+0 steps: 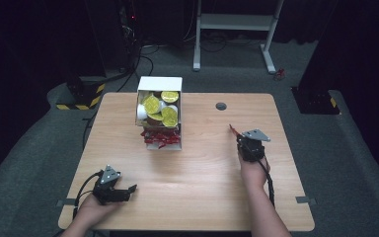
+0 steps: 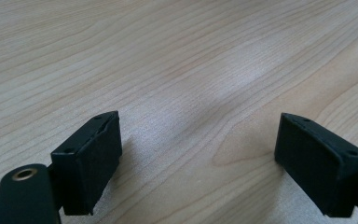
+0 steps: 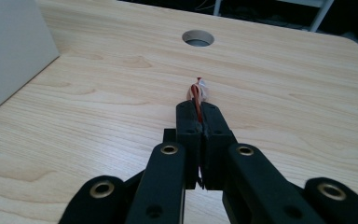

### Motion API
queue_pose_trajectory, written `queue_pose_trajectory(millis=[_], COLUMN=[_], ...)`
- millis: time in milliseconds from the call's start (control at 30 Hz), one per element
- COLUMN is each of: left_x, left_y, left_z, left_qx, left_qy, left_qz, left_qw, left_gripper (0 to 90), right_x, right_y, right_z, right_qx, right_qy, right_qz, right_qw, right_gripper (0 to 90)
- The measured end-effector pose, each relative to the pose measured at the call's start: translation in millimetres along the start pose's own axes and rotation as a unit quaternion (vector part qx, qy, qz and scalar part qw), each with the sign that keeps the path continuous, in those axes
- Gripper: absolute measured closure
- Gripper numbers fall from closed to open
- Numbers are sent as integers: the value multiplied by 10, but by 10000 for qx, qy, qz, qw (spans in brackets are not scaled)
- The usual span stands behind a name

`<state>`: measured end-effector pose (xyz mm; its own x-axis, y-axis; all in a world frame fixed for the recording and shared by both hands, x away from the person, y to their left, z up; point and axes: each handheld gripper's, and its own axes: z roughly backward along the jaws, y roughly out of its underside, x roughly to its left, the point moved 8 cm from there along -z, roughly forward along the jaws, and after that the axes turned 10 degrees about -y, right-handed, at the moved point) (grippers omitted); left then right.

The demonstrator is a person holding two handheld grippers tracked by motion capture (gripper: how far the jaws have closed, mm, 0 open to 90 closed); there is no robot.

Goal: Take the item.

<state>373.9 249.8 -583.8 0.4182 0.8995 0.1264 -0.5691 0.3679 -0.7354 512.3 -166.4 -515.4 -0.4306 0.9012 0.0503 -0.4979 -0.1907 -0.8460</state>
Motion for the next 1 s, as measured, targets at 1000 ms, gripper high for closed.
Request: queue_pose_trajectory(millis=[1000], left_x=[0], left_y=[0], left_z=[0], left_qx=[1], left_qy=[6], left_qz=[-7], left_qw=[10000], left_gripper=[150], right_x=[273], right_y=[282], right_z=[-483], right_qx=[705], right_qy=[-234], right_qz=[-145], right_qw=[9971], right_gripper=[866])
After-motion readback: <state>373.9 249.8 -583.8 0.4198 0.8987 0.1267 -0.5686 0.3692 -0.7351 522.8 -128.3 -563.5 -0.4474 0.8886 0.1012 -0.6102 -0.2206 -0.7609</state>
